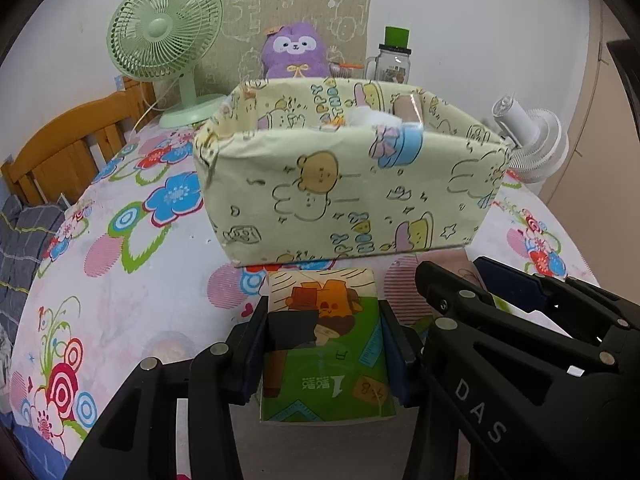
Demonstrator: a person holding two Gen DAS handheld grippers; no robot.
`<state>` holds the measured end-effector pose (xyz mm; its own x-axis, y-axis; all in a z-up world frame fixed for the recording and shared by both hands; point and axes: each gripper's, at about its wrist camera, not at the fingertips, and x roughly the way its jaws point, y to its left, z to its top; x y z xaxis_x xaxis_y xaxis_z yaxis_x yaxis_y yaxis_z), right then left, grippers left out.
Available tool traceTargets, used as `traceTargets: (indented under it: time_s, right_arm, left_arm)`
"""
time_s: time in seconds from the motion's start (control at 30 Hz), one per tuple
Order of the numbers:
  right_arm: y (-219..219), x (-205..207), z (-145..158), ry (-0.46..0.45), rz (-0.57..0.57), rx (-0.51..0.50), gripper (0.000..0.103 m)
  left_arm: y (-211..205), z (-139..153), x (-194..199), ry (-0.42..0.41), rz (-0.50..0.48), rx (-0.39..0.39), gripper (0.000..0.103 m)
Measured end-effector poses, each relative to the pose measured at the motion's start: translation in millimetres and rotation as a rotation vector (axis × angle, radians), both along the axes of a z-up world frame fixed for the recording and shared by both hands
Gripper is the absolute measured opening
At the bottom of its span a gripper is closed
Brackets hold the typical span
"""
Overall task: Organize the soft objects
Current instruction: 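Grasp the pink tissue pack with the right gripper, then lift both tissue packs and carry them over the basket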
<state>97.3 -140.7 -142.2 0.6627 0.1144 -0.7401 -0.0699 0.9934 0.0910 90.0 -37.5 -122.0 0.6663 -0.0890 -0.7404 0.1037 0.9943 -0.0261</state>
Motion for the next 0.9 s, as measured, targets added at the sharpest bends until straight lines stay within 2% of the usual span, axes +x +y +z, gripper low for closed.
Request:
traceTargets:
  time_s: [0.9]
  right_arm:
    - [-9.9, -28.0, 75.0, -0.170, 0.010, 0.009, 0.042]
  left_arm:
    - [-8.4, 69.8, -21.0, -0.152, 0.004, -0.017, 0.051]
